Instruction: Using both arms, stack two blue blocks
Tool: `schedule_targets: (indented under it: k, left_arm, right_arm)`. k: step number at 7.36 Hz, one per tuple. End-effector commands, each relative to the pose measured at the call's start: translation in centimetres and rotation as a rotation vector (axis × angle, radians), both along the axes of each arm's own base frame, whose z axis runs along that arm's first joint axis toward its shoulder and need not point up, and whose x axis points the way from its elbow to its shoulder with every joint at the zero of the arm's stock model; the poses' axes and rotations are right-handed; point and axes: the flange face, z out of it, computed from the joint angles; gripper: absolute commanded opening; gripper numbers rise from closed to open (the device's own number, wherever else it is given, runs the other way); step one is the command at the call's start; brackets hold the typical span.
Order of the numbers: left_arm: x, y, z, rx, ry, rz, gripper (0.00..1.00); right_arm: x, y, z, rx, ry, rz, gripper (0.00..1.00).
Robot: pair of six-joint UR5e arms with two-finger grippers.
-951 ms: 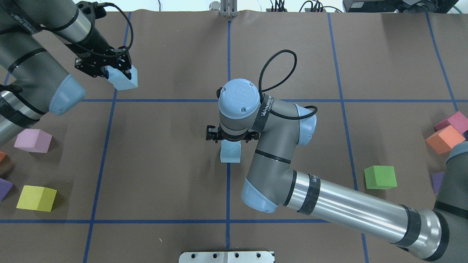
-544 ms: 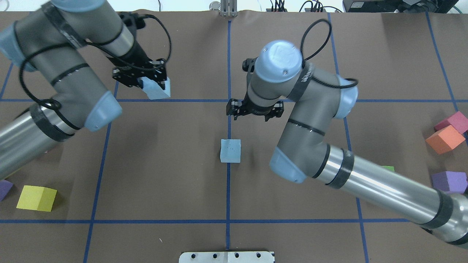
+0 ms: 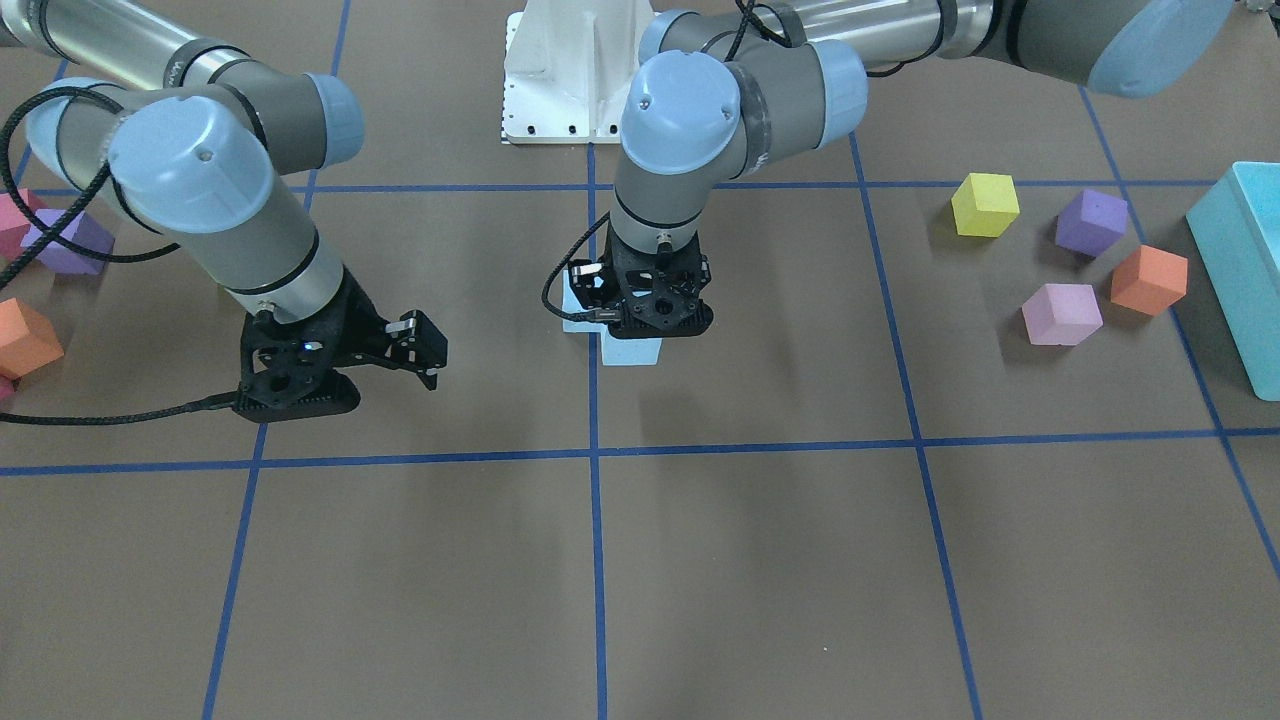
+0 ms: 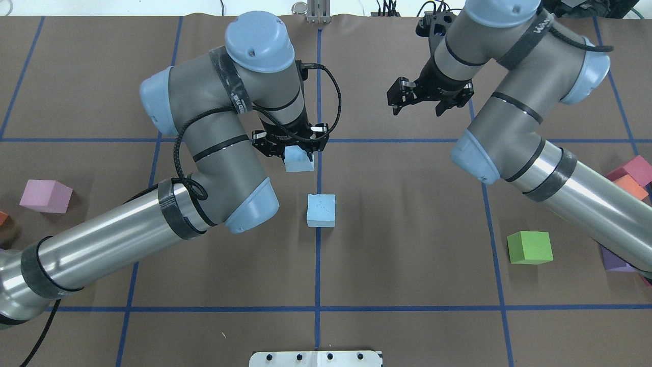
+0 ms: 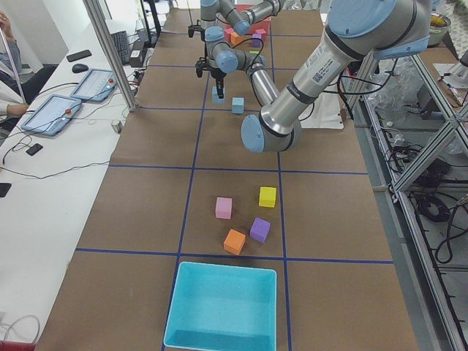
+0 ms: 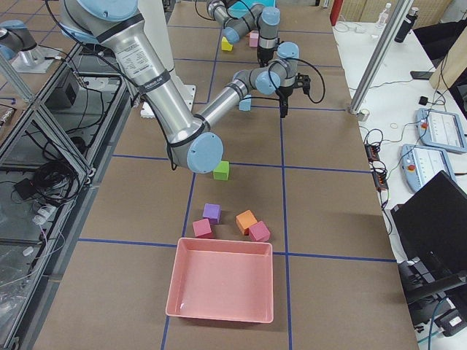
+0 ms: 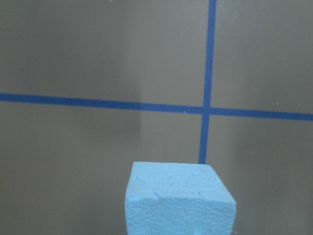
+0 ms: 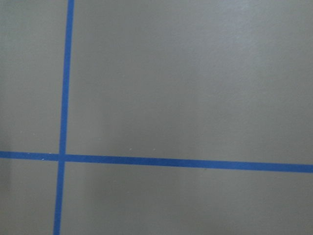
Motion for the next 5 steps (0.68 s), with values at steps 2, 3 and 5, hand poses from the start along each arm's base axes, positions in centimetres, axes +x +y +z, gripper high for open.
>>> schedule_targets:
  k: [2, 3, 5]
  left_arm:
    - [3.9, 3.9, 0.1, -0.029, -0.018, 0.010, 0.51]
    - [4.1, 4.2, 0.1, -0.037, -0.019, 0.008, 0.51]
    - [3.8, 4.4, -0.1, -0.040, -0.012, 0.004, 0.51]
  right_arm:
    - [2.7, -1.2, 2.6, 0.009, 0.026, 0.006, 1.00]
    - [2.8, -1.2, 2.7, 0.009, 0.026, 0.008, 1.00]
    - [3.1, -1.3, 2.7, 0.012, 0.025, 0.012, 1.00]
